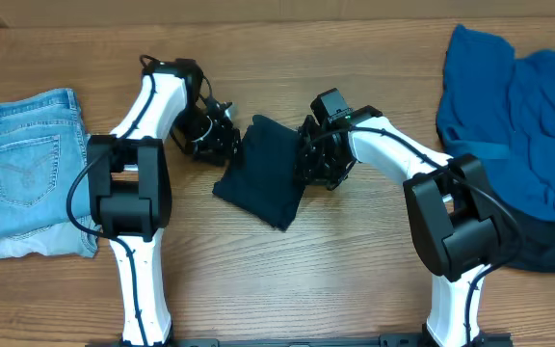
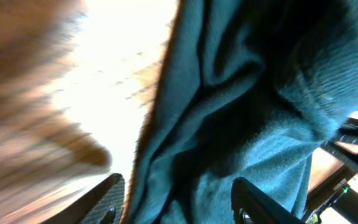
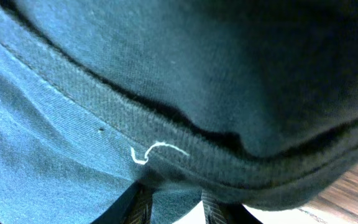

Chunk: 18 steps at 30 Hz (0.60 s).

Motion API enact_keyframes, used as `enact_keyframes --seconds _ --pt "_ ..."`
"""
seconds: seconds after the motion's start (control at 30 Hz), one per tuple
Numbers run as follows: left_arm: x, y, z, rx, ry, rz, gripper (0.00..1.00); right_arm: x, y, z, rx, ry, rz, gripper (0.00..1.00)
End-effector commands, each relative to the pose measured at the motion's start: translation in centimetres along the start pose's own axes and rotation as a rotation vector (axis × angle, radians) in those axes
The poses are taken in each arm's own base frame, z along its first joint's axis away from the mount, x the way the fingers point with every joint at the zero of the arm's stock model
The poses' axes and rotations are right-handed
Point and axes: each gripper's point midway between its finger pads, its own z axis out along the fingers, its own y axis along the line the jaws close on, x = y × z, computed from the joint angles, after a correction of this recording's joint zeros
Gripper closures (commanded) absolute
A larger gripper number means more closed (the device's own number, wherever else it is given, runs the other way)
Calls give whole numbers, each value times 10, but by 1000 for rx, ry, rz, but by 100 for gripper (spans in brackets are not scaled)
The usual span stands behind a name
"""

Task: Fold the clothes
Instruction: 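Grasp the navy bundle with the left gripper and release the right gripper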

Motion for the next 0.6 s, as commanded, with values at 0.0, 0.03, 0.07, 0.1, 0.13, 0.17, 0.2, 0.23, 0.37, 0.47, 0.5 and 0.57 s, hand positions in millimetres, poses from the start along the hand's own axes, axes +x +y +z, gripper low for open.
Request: enact_keyframes --seconds 0.0,0.03,0.07,0.1,0.13,0.17,0.2,0.23,0.37,0.47,0.5,0.57 --pt "-17 2 -20 46 -73 8 32 6 -10 18 21 38 1 57" --pt "-18 -1 -20 64 -81 38 29 5 -10 18 21 36 0 56" --pt "-20 -3 -20 76 -88 59 28 5 -10 18 21 35 0 56" --pt "-21 -8 -20 96 -94 105 25 5 -10 18 21 35 0 56" --pt "-21 -13 -18 104 -96 149 22 5 -10 18 21 36 0 56" --pt "-22 -15 -16 101 -95 184 19 5 -10 18 21 36 0 56" --pt "-22 -16 -14 100 -95 206 19 5 -10 18 21 36 0 56" --pt "-24 -18 -12 99 -99 219 17 6 -10 18 21 36 0 57" --pt "-24 -25 -6 92 -93 264 15 6 -10 18 21 38 1 57" --pt "-19 -15 8 35 -65 269 15 7 -10 18 22 40 2 61" --pt "-17 -13 14 37 -57 264 15 7 -10 18 22 42 3 61" --pt "-10 -7 26 43 -35 253 16 7 -10 18 22 41 2 61"
